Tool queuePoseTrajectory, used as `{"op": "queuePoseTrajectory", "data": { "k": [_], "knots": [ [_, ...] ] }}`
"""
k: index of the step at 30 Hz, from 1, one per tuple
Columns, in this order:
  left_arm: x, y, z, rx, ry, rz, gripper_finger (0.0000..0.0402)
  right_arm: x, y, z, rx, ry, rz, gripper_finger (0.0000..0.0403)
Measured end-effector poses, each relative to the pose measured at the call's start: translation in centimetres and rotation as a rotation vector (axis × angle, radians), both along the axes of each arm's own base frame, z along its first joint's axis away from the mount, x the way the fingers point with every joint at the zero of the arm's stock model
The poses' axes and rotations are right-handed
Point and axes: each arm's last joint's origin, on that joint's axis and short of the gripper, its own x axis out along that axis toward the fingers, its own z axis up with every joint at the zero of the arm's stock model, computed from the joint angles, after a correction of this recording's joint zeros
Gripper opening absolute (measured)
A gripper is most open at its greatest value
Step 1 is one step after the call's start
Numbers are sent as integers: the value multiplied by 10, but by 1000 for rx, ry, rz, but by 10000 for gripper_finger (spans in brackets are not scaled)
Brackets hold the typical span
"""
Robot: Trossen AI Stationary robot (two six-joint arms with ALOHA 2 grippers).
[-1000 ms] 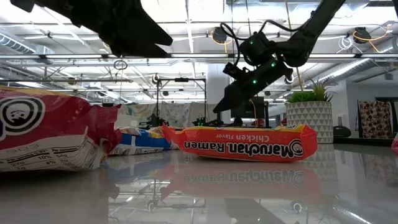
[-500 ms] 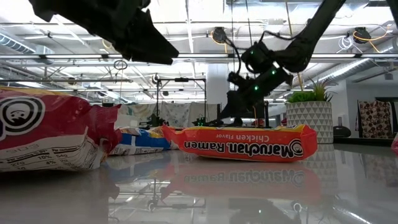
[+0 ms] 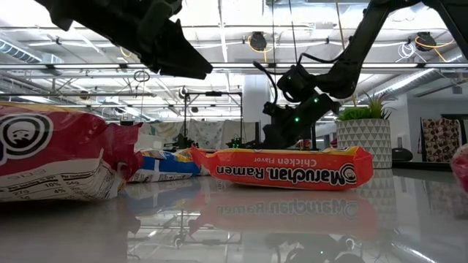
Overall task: Sort Maruchan noodles
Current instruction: Put the top blue noodle pack into the black bin
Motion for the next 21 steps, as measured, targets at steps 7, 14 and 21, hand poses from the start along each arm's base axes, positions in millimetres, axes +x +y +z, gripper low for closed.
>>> {"op": "queuePoseTrajectory", "data": {
  "k": [7,14,21],
  "knots": [
    [0,0,0,-4,-1,2,298,1,1,0,-5,12,8,229],
    [0,0,0,-5,-2,2,298,22,17,11,-55,138,-38,228],
    [0,0,0,-6,-3,2,298,26,8,21,-30,172,-107,228]
  ]
}}
